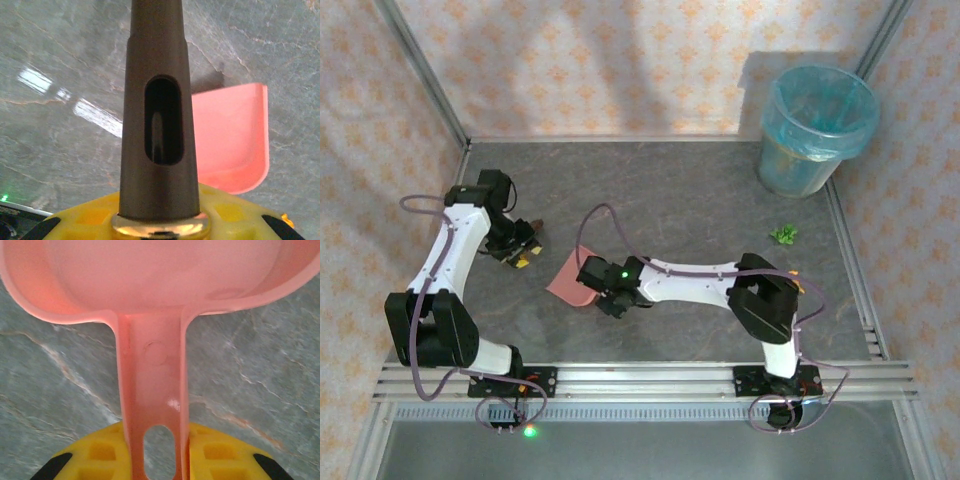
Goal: Sweep away the paper scraps from the table
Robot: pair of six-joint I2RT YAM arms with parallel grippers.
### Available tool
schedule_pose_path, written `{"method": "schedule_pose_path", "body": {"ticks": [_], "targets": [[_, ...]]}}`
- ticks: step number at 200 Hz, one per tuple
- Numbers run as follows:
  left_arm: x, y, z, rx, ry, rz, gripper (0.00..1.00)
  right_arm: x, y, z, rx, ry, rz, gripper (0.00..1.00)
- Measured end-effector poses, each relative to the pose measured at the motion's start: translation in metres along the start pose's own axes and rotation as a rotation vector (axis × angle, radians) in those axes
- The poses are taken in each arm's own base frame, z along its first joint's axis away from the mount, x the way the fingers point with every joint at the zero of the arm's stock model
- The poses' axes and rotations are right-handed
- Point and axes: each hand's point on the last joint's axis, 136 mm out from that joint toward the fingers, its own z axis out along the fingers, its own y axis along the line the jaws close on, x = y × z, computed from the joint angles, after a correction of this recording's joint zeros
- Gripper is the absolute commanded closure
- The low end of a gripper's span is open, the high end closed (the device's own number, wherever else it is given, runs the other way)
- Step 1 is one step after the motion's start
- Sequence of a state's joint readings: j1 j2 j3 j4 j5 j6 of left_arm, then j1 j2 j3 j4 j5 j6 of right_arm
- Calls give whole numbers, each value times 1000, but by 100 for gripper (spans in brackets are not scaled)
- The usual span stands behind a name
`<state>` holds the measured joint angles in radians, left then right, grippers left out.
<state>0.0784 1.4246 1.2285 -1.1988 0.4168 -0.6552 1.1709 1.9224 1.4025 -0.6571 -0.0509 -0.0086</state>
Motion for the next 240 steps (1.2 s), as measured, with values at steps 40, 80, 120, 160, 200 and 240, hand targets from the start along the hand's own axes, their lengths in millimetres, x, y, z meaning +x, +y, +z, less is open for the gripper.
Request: {"method": "schedule_pose_path", "body": {"ticks": [40, 80, 120, 160, 200, 240], "targets": [[20, -11, 7, 57, 56, 15, 100, -13, 14, 7, -48, 38, 47, 100], [48, -21, 5, 110, 96, 58, 100, -18, 20, 14, -71, 66, 97, 100], [77, -24, 12, 145, 149, 76, 100, -18, 17, 17, -93, 78, 170, 100], [93, -29, 6, 193, 165, 79, 100, -13, 17, 21, -117, 58, 221, 100], [86, -32, -30, 175, 84, 121, 100, -8, 18, 21, -136, 43, 240, 100], [56, -14, -59, 115, -66, 108, 100, 1, 20, 15, -150, 57, 223, 100]]}}
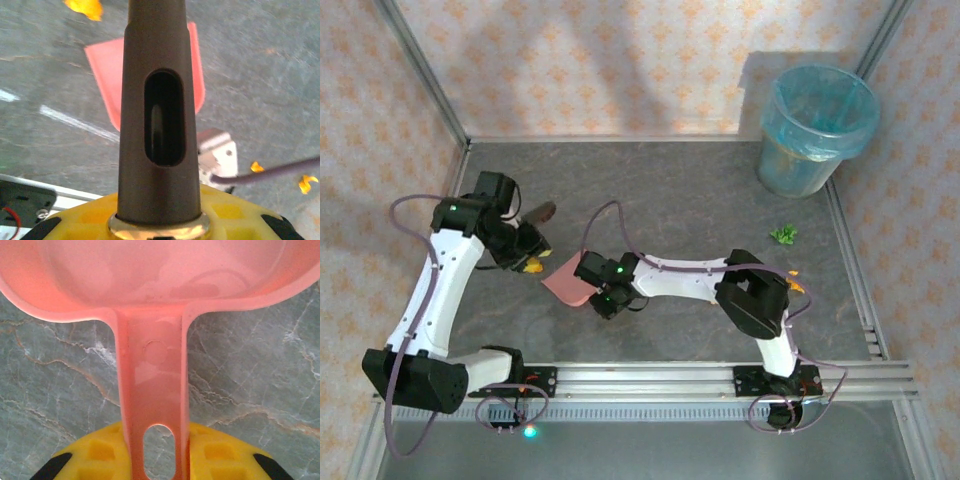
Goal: Sweep away the paper scraps from the table
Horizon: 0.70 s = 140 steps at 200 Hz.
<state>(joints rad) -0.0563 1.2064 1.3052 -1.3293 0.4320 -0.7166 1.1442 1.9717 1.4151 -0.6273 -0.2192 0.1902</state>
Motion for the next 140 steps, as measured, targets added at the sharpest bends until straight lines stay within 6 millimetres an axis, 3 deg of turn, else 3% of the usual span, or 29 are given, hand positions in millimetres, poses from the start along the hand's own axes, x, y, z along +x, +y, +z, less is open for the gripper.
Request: {"method": "schedule_pose_path", "body": {"ticks": [56, 140], "targets": [[16, 34, 25, -123, 99, -15, 100, -1, 17, -5, -12, 26, -40, 100], [52, 31, 52, -45, 275, -37, 100, -15, 21, 5, -8, 25, -18, 100]]}}
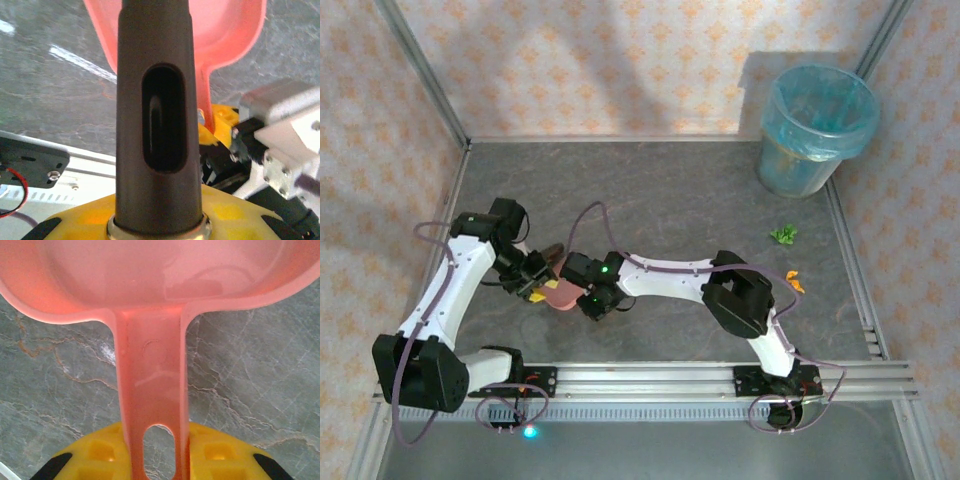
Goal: Sweep away the paper scraps from the table
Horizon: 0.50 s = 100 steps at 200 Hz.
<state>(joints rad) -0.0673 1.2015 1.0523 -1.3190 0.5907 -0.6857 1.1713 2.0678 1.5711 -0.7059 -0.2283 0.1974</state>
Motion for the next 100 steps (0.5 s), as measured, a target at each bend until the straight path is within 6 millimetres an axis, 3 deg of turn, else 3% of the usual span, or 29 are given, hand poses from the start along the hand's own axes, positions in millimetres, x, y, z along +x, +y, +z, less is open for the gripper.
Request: {"method": "schedule_pose_path", "body": {"ticks": [52, 100], "targets": [[29, -16, 3, 95, 38, 70, 100, -4, -14, 3, 3, -58, 62, 100], [39, -31, -1, 137, 50, 121, 100, 18, -50, -9, 50, -96, 139, 100]]}}
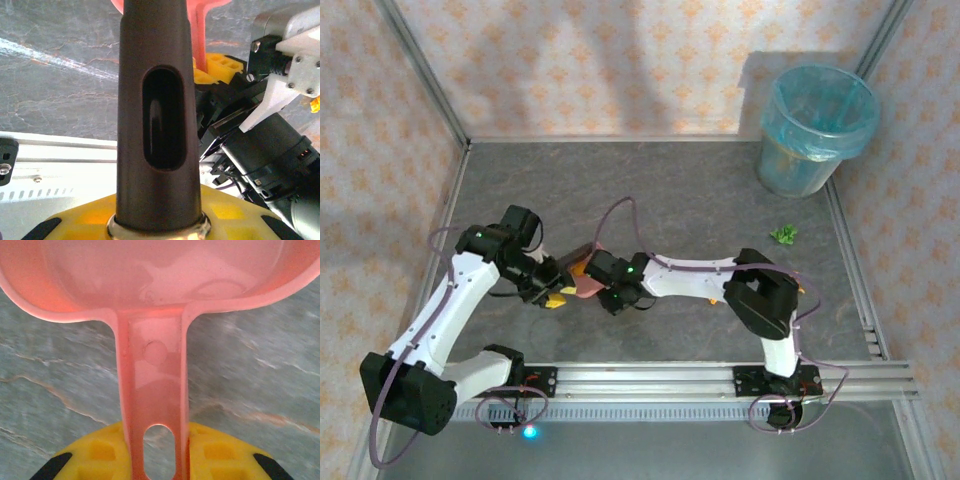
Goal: Sweep away the paper scraps from the table
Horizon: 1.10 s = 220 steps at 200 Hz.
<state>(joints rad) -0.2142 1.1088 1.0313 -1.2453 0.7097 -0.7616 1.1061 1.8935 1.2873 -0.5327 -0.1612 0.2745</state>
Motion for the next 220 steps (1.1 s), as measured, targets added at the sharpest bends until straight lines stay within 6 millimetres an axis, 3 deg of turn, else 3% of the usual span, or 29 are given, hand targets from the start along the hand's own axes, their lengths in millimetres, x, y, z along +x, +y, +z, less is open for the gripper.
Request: {"method": "schedule_pose_path", "body": {"ticks": [35, 62, 108, 170, 202, 220], "targets": [[-7, -29, -24, 75, -68, 60, 100, 14, -26, -15, 34, -20, 45, 100], [-19, -56, -40, 142, -132, 108, 100, 22, -34, -39, 28, -68, 68, 100], [-32, -97, -40, 145, -151, 189, 100, 40, -58, -86, 31, -171, 166, 100], [-31, -139, -15, 110, -133, 301, 100, 47, -148, -151, 161, -317, 477, 100], [-40, -143, -18, 103, -192, 311, 100, 55, -188, -178, 235, -343, 603, 100], [-45, -142, -20, 94, -237, 320, 100, 48, -203, -199, 256, -371, 666, 100]]}}
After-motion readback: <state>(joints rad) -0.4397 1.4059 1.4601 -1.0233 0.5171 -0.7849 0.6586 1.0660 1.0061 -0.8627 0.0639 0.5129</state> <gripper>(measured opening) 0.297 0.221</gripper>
